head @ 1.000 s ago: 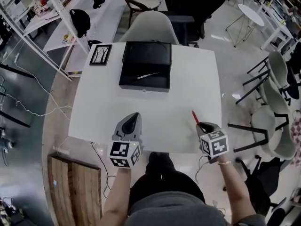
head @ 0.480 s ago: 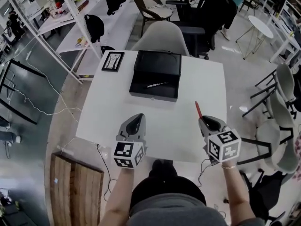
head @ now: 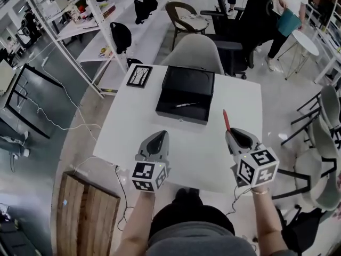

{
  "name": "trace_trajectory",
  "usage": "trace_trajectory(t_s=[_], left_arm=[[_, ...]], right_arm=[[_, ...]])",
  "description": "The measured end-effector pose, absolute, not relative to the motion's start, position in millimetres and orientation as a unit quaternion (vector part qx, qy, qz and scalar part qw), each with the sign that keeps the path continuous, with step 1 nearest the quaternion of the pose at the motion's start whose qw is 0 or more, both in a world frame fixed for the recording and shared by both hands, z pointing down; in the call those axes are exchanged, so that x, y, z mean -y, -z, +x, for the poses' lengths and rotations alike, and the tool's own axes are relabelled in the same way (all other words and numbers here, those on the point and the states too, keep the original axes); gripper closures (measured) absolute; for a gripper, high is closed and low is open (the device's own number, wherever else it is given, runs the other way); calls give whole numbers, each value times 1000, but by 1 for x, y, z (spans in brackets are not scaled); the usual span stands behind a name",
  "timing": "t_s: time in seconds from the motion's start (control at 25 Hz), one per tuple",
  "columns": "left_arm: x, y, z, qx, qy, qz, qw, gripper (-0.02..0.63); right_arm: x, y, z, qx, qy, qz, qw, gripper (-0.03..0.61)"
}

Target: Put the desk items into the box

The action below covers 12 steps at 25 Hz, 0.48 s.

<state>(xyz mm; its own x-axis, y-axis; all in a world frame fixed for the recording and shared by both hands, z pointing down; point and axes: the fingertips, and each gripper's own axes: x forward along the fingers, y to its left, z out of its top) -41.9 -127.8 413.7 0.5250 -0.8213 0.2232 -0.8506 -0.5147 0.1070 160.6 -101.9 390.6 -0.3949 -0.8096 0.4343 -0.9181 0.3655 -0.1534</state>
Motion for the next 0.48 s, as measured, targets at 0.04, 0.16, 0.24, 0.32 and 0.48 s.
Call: trace_trajectory(t_s=[0.04, 0.16, 0.24, 0.32, 0.48], left_arm=[[128, -412, -42, 484, -72, 866, 100, 609], [130, -408, -44, 492, -70, 863, 94, 609], [131, -405, -47, 499, -65, 859, 94, 608], [131, -403, -49, 506, -60, 855, 95, 607], [132, -399, -52, 517, -58, 849, 90, 609]], right_arm=[[104, -386, 159, 816, -186, 529, 139, 526], [113, -374, 157, 823, -170, 527, 129, 526], [121, -366, 156, 825, -156, 529, 124, 526], [127, -360, 154, 828, -147, 528, 119, 526], [135, -351, 150, 835, -142, 521, 103, 526]])
